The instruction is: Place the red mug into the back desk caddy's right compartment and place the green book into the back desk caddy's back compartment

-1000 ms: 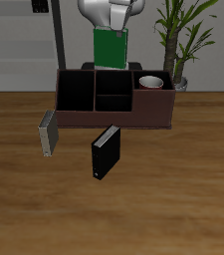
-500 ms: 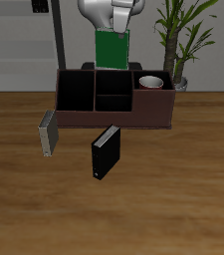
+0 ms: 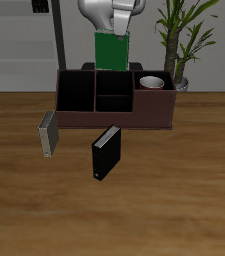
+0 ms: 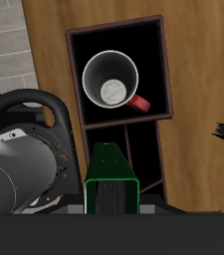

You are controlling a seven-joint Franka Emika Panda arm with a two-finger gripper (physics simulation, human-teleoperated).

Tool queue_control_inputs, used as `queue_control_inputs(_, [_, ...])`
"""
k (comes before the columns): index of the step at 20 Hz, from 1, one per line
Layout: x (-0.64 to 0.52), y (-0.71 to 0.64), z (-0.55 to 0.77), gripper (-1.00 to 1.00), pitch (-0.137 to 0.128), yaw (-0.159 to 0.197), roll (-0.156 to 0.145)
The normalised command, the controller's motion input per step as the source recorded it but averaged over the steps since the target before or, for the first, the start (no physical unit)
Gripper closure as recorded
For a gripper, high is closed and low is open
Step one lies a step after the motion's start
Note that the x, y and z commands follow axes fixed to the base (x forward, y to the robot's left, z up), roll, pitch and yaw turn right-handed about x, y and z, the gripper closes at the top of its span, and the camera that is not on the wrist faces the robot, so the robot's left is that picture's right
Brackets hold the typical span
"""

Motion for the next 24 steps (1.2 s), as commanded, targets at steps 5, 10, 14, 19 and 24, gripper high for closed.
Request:
queue_control_inputs(5, [0.00, -0.01, 0.01, 1.00, 0.003, 0.000, 0.001])
queue_control_inputs(10, [0.05, -0.03, 0.00, 1.00, 0.003, -0.008, -0.007])
queue_control_inputs(14, [0.07, 0.05, -0.07, 1.00, 0.011, -0.009, 0.017])
queue_control_inputs(19, [0.00, 0.08, -0.03, 1.00, 0.010, -0.001, 0.026])
queue_control_inputs(24, [0.02, 0.08, -0.06, 1.00, 0.016, 0.004, 0.031])
